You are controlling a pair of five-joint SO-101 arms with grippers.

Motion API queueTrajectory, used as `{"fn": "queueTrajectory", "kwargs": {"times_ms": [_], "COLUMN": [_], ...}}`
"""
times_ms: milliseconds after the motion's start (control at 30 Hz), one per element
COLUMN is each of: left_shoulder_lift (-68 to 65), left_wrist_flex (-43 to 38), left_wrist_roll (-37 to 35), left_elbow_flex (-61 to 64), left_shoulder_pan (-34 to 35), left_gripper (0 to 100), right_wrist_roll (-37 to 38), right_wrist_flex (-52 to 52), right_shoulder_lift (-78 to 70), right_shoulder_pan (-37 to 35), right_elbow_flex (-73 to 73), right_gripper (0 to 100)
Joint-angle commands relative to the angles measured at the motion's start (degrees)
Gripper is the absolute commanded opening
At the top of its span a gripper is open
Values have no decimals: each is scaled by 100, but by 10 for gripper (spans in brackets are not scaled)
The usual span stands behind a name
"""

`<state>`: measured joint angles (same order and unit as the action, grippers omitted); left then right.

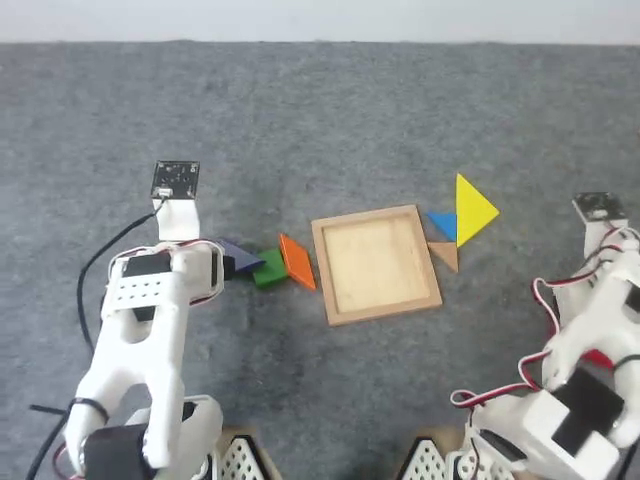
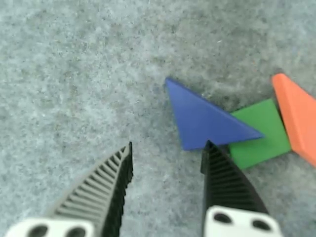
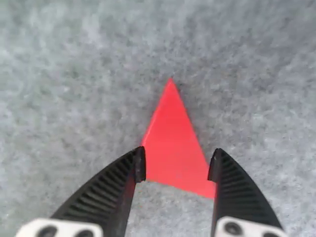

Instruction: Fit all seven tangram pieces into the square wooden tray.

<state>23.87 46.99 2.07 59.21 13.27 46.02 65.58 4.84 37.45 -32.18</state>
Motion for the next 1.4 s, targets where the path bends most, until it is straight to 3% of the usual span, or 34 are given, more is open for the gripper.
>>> {"fn": "queueTrajectory", "kwargs": {"times_ms": [0,167,400,767,1367], "left_shoulder_lift": [9,9,9,18,26], "left_wrist_flex": [-141,-141,-141,-141,-141], "left_wrist_roll": [-26,-26,-26,-26,-26], "left_elbow_flex": [-31,-40,-40,-40,-40], "left_shoulder_pan": [18,18,18,35,44], "left_gripper": [222,222,222,222,222], "right_wrist_roll": [888,1248,1240,448,422], "right_wrist_flex": [356,453,207,-286,145], "right_shoulder_lift": [338,295,295,295,-356], "right_shoulder_pan": [268,303,-13,-382,-207], "right_elbow_flex": [0,-9,-325,-738,-193], "right_gripper": [231,240,384,384,383]}}
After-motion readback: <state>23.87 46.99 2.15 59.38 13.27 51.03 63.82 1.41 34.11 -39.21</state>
